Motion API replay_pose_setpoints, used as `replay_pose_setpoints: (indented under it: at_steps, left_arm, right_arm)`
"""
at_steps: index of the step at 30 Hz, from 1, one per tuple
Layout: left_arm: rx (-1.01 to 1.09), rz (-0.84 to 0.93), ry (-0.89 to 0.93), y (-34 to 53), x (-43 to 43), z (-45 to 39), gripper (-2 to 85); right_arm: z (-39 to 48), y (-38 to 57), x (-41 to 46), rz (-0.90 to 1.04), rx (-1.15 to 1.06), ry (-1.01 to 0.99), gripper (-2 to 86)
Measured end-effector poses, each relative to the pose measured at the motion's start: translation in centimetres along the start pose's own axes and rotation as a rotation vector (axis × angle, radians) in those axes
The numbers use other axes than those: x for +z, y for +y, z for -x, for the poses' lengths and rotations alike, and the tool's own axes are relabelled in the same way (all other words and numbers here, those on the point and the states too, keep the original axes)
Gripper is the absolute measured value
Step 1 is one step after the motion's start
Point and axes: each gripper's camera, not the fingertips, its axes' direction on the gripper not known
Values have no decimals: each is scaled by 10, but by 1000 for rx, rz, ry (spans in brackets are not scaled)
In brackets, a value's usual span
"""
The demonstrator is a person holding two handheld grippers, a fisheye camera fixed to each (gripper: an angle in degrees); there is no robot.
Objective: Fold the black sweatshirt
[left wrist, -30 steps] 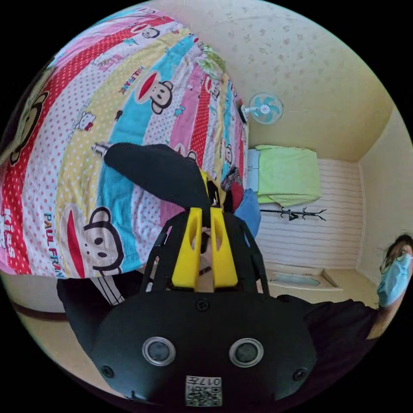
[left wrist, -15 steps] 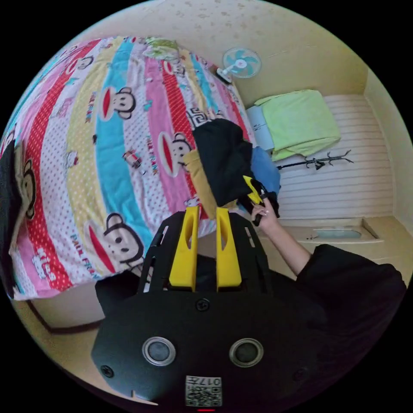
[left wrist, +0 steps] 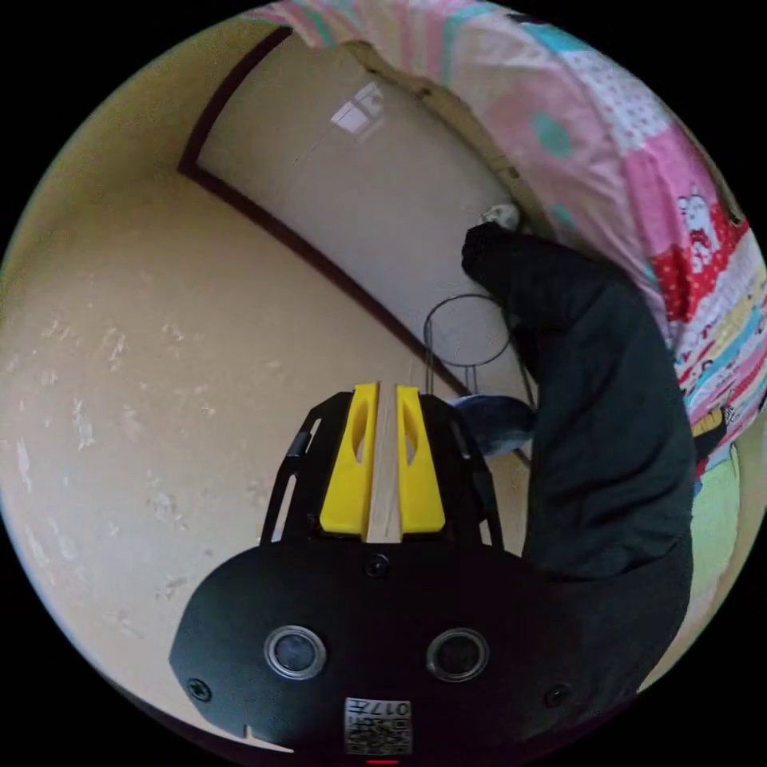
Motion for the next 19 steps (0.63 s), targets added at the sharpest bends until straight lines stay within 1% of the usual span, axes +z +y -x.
replay_pose_setpoints:
  at_steps: [1,2,3,4,6,7,8,9,10,11,12,14,16,17,19]
  left_arm:
    - [-14,53,-21,0,12,19,53]
    - [-8,68,-3,-2,18,31,57]
    - [3,66,20,-3,18,35,58]
    - [41,50,74,-8,14,37,60]
    - [124,6,136,-19,-4,31,68]
    - [210,-41,169,-26,-23,21,72]
    - [302,-99,195,-33,-48,9,75]
    - [344,-131,203,-35,-62,3,76]
    - [425,-205,220,-40,-92,-9,79]
    - [488,-281,250,-45,-123,-20,83]
    - [516,-319,276,-47,-139,-25,85]
    - [604,-474,418,-56,-201,-41,91]
    - [641,-578,504,-64,-241,-54,93]
    - [645,-620,541,-71,-261,-63,95]
    - [632,-623,581,-86,-279,-78,96]
  right_arm:
    - [4,7,15,25,-8,-20,3]
    - [20,22,52,103,-46,-46,3]
    - [43,39,93,211,-112,-44,3]
    - [58,51,113,271,-159,-32,3]
    - [123,117,191,490,-420,92,2]
    - [138,139,209,534,-490,136,2]
    - [163,183,240,602,-606,211,2]
    - [181,228,265,661,-701,267,2]
    - [188,250,277,687,-744,290,2]
    - [198,292,297,731,-824,332,2]
    - [203,331,314,765,-894,367,3]
    - [202,378,331,797,-974,406,3]
    - [195,414,342,812,-1039,443,3]
    - [188,432,346,814,-1077,476,4]
    - [174,449,344,798,-1119,533,4]
